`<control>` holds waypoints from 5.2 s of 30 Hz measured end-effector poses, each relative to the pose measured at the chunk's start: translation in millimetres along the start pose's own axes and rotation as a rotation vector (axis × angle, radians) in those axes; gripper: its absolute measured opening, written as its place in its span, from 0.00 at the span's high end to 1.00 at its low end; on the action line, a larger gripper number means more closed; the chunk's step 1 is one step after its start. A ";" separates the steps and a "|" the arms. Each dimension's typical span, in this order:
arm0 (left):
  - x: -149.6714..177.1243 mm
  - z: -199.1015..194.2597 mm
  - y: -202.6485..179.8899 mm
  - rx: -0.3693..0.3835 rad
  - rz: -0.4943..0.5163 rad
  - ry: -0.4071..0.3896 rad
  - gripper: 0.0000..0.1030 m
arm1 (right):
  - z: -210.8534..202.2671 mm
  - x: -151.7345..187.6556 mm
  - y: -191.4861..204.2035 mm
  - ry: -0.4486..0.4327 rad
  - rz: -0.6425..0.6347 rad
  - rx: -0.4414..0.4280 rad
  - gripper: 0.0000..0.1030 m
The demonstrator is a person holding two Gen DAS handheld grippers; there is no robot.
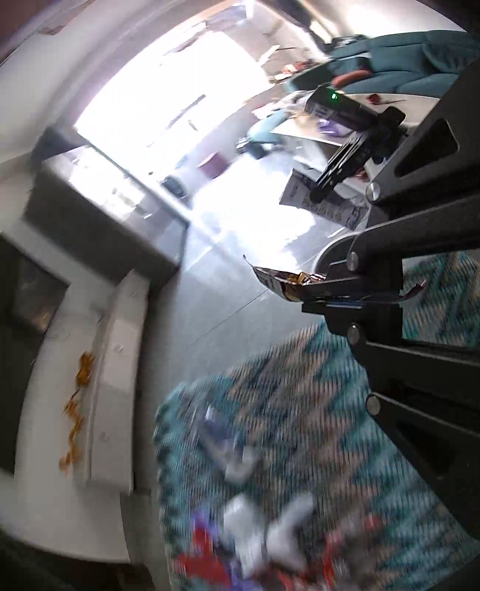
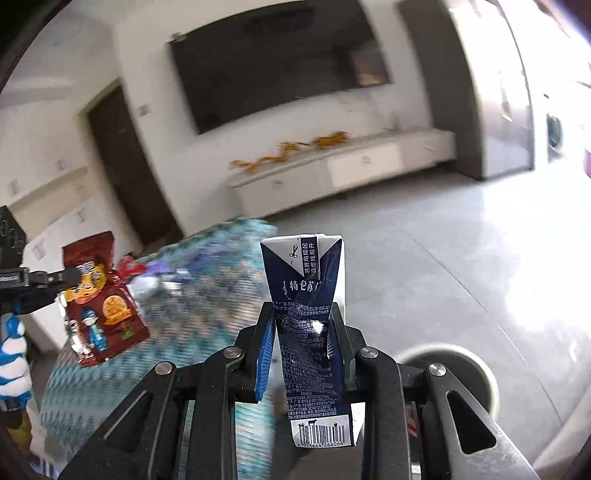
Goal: Collect trash
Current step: 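Carry wrapper and carton over the bin and open both tools, then move both tools back to the trash on the blanket, then grasp the red-tied plastic bag with the left tool while the right tool grasps the white bag, then carry both bags over the bin and open both tools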
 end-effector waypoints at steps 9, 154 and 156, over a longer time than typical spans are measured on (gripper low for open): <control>8.3 142.1 -93.3 0.062 0.122 0.183 0.98 | 27.3 14.6 -119.2 0.046 0.158 0.139 0.74; 46.3 -64.8 7.5 -0.190 0.275 -0.010 0.97 | -32.2 35.6 58.2 0.069 -0.060 -0.132 0.90; 37.7 -37.2 -19.6 -0.148 0.314 0.017 0.97 | -31.2 32.9 26.1 0.065 -0.010 -0.091 0.90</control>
Point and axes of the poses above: each gripper's, at about its wrist camera, not at the fingertips, and z roughly the way its jaws point, y to its left, x to its underside, the point moved 10 cm from there along z, roughly the way its jaws point, and after that the axes turned 13 degrees about z, right-handed, at the moved point
